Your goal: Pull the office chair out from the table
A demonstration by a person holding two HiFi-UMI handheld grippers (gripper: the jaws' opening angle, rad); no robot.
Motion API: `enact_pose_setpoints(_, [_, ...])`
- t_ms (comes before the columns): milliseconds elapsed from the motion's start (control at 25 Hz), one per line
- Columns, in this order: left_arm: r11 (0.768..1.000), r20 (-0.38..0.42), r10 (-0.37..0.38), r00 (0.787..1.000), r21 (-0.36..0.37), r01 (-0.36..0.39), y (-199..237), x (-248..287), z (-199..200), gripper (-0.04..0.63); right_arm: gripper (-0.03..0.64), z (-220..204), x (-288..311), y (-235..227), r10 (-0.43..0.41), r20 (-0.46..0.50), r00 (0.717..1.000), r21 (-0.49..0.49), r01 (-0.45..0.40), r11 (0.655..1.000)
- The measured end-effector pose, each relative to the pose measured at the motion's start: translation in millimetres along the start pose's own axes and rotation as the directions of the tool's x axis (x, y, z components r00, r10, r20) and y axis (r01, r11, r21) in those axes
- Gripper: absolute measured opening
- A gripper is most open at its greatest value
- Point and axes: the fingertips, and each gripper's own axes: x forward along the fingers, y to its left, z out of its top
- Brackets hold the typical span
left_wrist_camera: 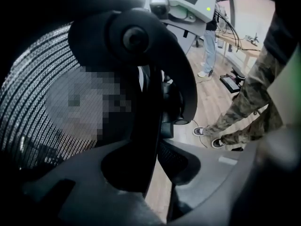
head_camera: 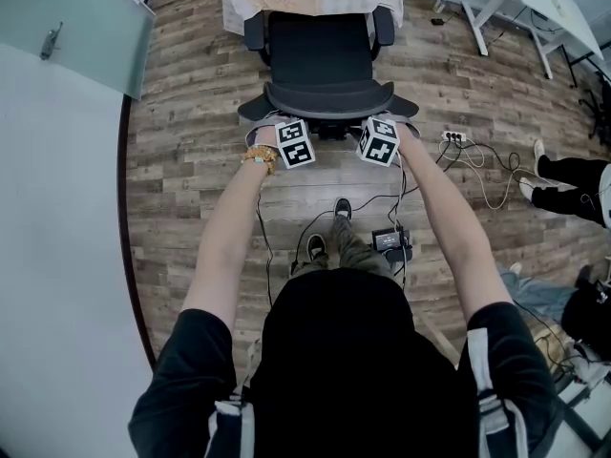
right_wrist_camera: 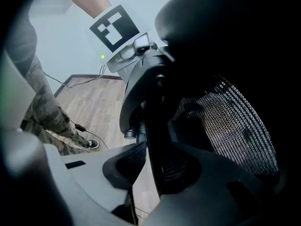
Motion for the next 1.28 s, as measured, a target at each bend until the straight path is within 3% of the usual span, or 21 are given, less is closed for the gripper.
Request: enact_pose_setpoints(1280, [0.998, 0.006, -0.052, 0.999, 0.032, 0.052, -103.9, -53.2, -25.2, 0.095, 0.072, 31.2, -30.9, 118.2, -0.016, -0.014, 1.000, 0.061, 0.016, 0.998])
